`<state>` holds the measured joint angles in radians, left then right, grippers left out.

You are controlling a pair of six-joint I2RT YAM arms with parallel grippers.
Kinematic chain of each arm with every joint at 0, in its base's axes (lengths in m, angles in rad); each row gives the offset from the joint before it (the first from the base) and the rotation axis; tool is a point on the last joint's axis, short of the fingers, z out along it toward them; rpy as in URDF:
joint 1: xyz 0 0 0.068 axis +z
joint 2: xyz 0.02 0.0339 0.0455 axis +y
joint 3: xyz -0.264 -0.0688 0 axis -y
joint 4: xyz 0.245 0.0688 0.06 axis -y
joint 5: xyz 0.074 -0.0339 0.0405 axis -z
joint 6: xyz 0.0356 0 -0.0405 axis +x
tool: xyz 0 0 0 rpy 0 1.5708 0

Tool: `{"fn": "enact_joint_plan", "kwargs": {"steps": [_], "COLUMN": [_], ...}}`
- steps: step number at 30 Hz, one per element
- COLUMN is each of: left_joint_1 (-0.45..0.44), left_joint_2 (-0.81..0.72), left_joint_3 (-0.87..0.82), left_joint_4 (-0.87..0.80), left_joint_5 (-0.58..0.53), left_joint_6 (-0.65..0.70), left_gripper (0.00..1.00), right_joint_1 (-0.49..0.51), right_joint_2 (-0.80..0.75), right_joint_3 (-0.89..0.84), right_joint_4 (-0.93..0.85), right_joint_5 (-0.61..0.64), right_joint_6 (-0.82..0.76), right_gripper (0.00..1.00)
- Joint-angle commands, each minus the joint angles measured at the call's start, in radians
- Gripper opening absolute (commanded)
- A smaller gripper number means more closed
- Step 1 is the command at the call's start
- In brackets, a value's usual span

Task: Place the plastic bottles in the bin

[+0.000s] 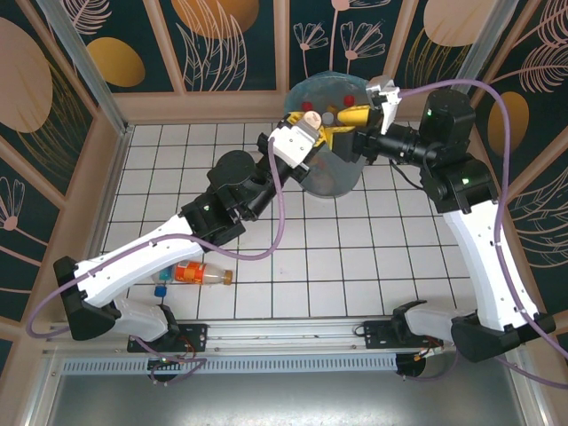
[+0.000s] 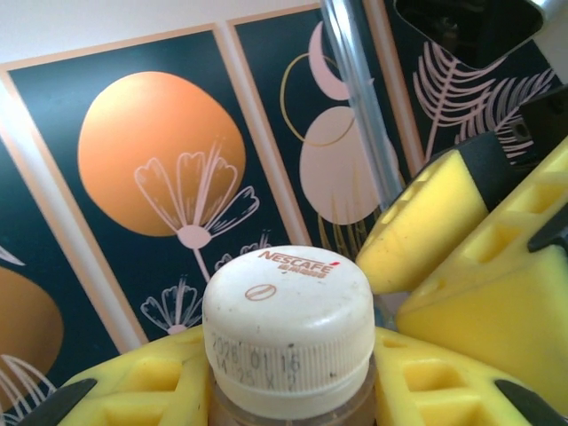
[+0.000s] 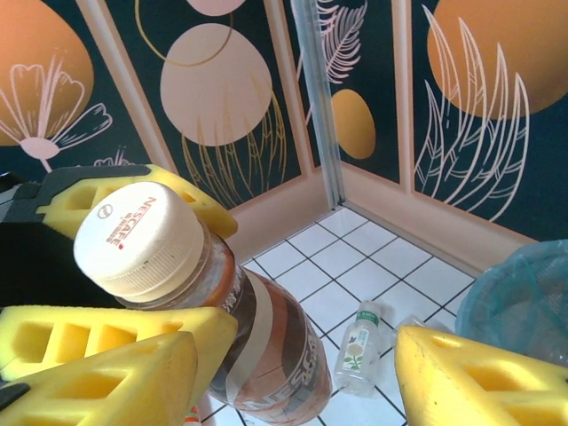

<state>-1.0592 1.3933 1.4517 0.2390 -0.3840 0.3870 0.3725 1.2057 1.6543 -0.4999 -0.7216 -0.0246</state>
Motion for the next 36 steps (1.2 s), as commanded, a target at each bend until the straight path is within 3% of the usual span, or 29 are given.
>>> {"fn": "enact_joint_plan", "kwargs": {"steps": [1, 11, 21, 27, 33, 36], "left_joint_1": [0.004, 0.004, 0.004, 0.004, 0.004, 0.004], "left_joint_2": [0.001, -0.021, -0.024, -0.050, -0.050, -0.042], "left_joint_3": [0.014, -0.013, -0.031, -0.054, -0.051, -0.038], "left_joint_4": [-0.065, -0.087, -0.088, -0.081, -0.087, -0.090], "left_joint_5": [0.103, 0.126, 0.138, 0.145, 0.165, 0.184], "left_joint_6": [-0.034, -0.030, -0.041, -0.049, -0.060, -0.066], "left_gripper": [0.00, 0.00, 0.00, 0.00, 0.00, 0.00], "right_joint_1": [0.022, 0.022, 0.017, 0.016, 0.017, 0.019], "right_joint_2": [-0.035, -0.035, -0.064, -0.064, -0.044, -0.030], "right_joint_3": [-0.001, 0.054, 0.056, 0.071, 0.062, 0.057], "right_joint_4": [0.049, 0.041, 0.045, 0.014, 0.021, 0.007], "right_joint_5": [-0.160, -0.156, -0.003, 0.078, -0.128, -0.142], "right_joint_6": [-0.027, -0.060, -0.075, -0.091, -0.081, -0.084], "right_gripper": [0.62, 0.64, 0.70, 0.68, 0.68, 0.67]}}
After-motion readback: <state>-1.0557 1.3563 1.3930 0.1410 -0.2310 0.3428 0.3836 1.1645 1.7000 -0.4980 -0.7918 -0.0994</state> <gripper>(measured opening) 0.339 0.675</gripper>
